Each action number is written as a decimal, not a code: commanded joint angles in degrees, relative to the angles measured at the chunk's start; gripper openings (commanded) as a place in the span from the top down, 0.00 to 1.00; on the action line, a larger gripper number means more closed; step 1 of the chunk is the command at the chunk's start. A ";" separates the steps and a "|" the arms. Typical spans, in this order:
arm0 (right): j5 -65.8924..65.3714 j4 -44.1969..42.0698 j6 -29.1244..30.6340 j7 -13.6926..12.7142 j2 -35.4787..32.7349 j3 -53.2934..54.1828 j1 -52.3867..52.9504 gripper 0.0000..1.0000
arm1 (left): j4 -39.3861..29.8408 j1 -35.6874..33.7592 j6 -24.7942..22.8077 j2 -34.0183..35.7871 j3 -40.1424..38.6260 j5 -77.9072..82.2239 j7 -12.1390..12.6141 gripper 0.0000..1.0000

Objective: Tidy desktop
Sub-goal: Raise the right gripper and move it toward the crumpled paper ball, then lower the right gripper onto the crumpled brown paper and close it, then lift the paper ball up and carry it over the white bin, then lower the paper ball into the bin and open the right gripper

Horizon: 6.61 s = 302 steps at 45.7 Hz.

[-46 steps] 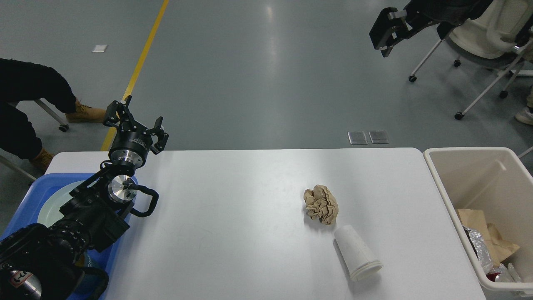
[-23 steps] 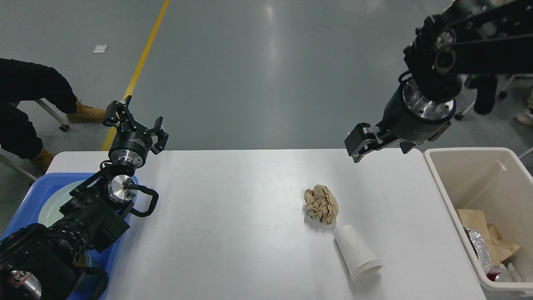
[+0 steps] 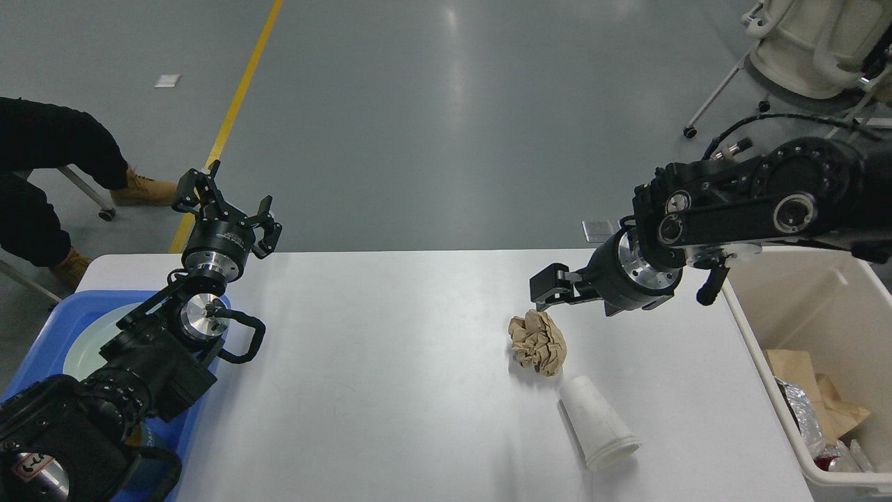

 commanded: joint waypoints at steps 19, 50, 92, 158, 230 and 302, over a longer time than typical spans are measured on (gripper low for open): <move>0.10 -21.75 -2.52 0.08 0.50 8.28 -24.80 0.00 | 0.00 0.00 0.00 0.00 0.00 0.00 -0.08 0.04; -0.70 -33.55 -3.93 0.44 11.40 11.54 -33.44 0.00 | 0.00 0.00 0.00 0.00 0.00 0.00 0.00 0.04; -5.35 -43.40 -5.77 0.44 15.89 11.72 -41.44 0.71 | 0.00 0.00 0.00 0.00 0.00 0.00 0.00 0.04; -6.50 -35.66 39.29 -0.53 -7.58 -11.56 9.79 1.00 | 0.00 0.00 0.00 0.00 0.00 0.00 0.00 0.04; -17.48 -60.61 -4.81 -0.53 -12.77 -14.13 -55.49 1.00 | 0.00 0.00 0.00 0.00 0.00 0.00 0.00 0.04; -16.43 -66.08 -8.15 -0.35 -7.22 -2.17 -64.65 0.10 | 0.00 0.00 0.00 0.00 0.00 0.00 0.00 0.04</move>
